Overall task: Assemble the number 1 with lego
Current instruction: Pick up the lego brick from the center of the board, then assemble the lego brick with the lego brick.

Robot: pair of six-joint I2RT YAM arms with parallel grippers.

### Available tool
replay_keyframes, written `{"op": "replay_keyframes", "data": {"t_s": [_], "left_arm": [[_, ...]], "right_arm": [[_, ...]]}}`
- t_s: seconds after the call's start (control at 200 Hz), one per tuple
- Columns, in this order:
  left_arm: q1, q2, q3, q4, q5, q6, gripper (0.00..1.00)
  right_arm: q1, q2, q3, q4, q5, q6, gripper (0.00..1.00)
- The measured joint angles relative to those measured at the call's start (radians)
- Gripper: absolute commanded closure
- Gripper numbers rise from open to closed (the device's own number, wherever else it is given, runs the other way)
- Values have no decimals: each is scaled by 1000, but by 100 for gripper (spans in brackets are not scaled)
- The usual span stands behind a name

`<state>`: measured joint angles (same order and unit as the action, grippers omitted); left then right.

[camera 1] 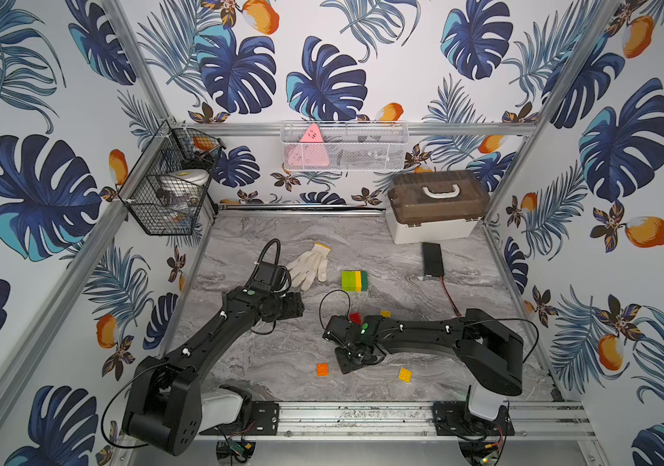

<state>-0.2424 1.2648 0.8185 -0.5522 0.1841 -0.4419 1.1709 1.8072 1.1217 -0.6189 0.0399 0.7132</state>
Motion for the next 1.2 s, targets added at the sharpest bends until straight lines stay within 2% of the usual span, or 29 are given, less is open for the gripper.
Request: {"op": "replay_keyframes", "data": {"t_s": [0.12, 0.24, 0.38, 0.696, 0.941, 1.201], "left_arm": [[0, 0, 0, 0, 1, 0, 30], [0, 0, -1, 0, 5, 1, 30], [0, 5, -2, 3, 19, 3, 31], [-1, 11, -7, 13, 32, 3, 31], [-1, 34, -7, 22, 52, 3, 32], [-1, 44, -7, 29, 67, 3, 33]], "right_arm": [[0, 11, 39, -6, 0, -18, 67], [0, -1, 59, -21, 8, -23, 72], [-42, -43, 110, -72, 21, -61, 72], [-264, -23, 234, -187, 44, -237, 74], [-306, 68, 298, -222, 29, -338, 71], [-318, 143, 346, -221, 29, -401, 73]]}}
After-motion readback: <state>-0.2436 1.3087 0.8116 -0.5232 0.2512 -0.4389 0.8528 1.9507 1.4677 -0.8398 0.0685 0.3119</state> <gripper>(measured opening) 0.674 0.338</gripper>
